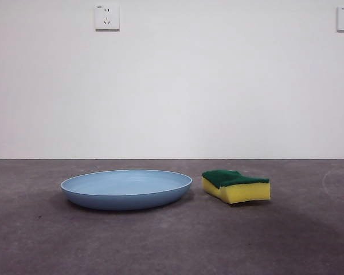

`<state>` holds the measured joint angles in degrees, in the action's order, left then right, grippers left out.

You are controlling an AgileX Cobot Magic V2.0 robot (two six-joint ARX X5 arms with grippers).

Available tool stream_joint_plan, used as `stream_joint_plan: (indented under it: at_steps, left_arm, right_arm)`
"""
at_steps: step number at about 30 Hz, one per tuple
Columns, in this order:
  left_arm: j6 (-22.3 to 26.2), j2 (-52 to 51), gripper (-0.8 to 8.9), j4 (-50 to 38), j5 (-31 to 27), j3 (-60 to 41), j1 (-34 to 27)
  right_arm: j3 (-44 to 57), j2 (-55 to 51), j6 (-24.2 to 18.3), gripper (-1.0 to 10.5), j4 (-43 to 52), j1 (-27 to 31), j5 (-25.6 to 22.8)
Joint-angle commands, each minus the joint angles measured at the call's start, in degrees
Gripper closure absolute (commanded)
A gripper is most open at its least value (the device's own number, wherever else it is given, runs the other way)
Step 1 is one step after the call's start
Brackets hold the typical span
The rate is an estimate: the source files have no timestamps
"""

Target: Pick up the plate,pick up the cloth,clean the plate with the cloth

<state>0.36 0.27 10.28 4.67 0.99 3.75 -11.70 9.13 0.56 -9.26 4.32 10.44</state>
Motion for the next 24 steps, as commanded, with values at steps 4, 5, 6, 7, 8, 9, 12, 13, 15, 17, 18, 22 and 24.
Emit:
stream_joint_plan:
  at_steps: [4,5,6,7,8,9,12,13,15,17,18,22,24]
  left_arm:
    - [-0.52,-0.17,8.17,-0.09,-0.07,-0.79,-0.11]
    - [-0.52,-0.17,8.17,-0.09,-0.04,-0.79,-0.11]
    - [-0.52,-0.17,8.17,-0.09,-0.07,-0.79,-0.11]
    - [-0.52,-0.17,8.17,-0.09,-0.04,-0.79,-0.11]
    - [-0.52,-0.17,8.17,-0.09,-0.04,-0.79,-0.11]
    - [-0.52,-0.17,8.17,-0.07,-0.04,-0.79,-0.11]
    - [-0.52,-0.17,8.17,-0.09,-0.04,-0.79,-0.11]
    - [-0.52,-0.17,8.17,-0.07,-0.04,-0.79,-0.11]
    - [-0.52,-0.17,8.17,-0.07,-0.07,-0.79,-0.11]
    - [-0.52,-0.17,8.17,-0.09,-0.04,-0.79,-0.11]
    - [-0.52,-0.17,8.17,-0.09,-0.04,-0.79,-0.11]
    - [-0.52,-0.17,8.17,-0.09,-0.04,-0.79,-0.11]
    - [-0.52,-0.17,8.17,-0.09,-0.07,-0.79,-0.11]
  right_arm:
    - [7.04,-6.71,2.6,9.4,0.7,0.87,0.09]
    - [7.91,-7.61,2.62,9.4,0.68,0.87,0.09]
    - [8.68,-8.41,2.78,9.4,0.68,0.85,0.09]
    - [9.16,-8.87,3.02,9.4,0.68,0.85,0.09]
    - [9.75,-9.07,3.15,9.5,0.74,0.85,0.11]
    - [10.1,-9.07,3.39,9.4,0.68,0.85,0.04]
    - [11.02,-9.07,3.93,9.4,0.7,0.76,0.04]
    - [11.32,-9.07,4.24,9.4,0.72,0.74,0.02]
    - [11.37,-9.07,4.48,9.4,0.13,0.74,-0.04]
    - [11.37,-9.07,4.46,9.4,0.2,0.66,-0.07]
    - [11.37,-9.07,4.46,9.4,0.17,0.42,-0.2]
    - [11.37,-9.07,4.46,9.4,0.11,-1.88,-0.39]
    - [11.37,-9.07,4.46,9.5,-0.04,-3.76,-0.52]
